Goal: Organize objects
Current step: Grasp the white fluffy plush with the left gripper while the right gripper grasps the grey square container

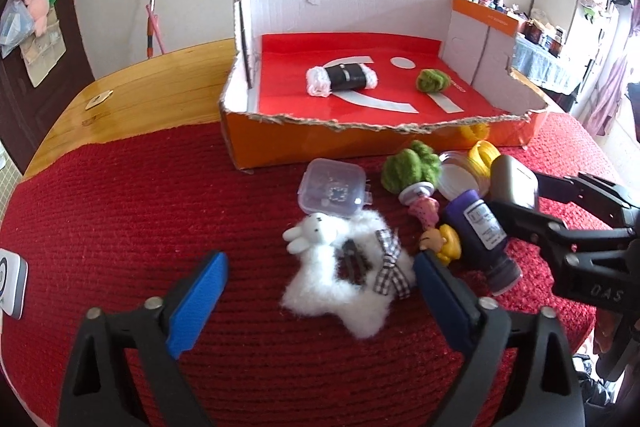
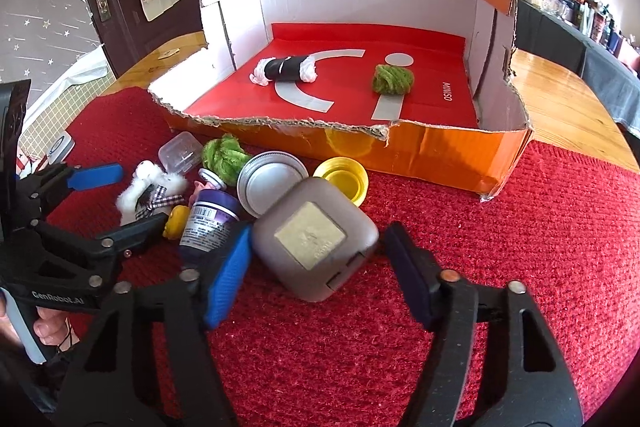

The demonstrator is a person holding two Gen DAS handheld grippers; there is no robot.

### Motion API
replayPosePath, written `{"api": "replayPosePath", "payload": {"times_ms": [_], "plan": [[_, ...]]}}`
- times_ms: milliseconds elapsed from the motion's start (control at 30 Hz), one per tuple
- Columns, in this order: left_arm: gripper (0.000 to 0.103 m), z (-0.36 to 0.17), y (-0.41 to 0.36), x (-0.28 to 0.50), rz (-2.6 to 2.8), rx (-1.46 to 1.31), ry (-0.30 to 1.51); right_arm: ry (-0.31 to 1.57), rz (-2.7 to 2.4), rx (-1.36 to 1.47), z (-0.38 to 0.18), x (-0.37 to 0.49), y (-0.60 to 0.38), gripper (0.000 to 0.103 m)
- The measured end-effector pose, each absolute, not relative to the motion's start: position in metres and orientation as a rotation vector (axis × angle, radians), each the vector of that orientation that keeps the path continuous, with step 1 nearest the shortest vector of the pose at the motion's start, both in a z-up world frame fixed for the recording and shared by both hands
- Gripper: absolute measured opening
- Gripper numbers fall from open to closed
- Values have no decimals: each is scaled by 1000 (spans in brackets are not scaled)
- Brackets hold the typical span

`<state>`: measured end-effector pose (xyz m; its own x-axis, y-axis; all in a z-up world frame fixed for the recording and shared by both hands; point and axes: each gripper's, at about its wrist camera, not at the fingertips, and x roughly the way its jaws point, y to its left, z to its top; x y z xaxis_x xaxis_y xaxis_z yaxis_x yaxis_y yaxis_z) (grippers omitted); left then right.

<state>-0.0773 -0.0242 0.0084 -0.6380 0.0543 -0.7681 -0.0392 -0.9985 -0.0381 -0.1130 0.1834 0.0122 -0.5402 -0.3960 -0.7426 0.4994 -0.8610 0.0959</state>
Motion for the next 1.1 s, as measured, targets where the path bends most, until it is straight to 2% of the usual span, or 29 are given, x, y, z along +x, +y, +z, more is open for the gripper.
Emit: {"api": "replayPosePath", "payload": {"times_ms": [33,233,467,533,767,800,833,933,1033,1100], "plan": [[85,9,-23,-77,2792,-1304,-21,166,-2374,1102,12,-113,184,59],[63,12,-15,-76,2756,-1275,11,157,-2365,1100,13,-111,184,59],[52,17,-16,-72,2748,-1253,-17,140,-2355,1098,14,-109,185,59],[46,20,-17,-71,2754,-1240,-26,132,-2350,1095,15,-108,186,59],[40,22,-17,-69,2750,-1232,-29,130,-2343,1088,16,-106,184,59],[38,23,-17,-68,2747,-1226,-37,131,-2342,1087,16,-105,184,59],[26,25,-17,-67,2741,-1217,-47,132,-2342,1086,16,-105,184,59],[26,30,-16,-64,2724,-1192,-57,132,-2342,1084,17,-105,184,59],[8,32,-17,-64,2734,-1181,-53,130,-2347,1083,18,-105,184,59],[8,30,-21,-67,2724,-1195,-80,125,-2349,1083,19,-105,185,59]]}}
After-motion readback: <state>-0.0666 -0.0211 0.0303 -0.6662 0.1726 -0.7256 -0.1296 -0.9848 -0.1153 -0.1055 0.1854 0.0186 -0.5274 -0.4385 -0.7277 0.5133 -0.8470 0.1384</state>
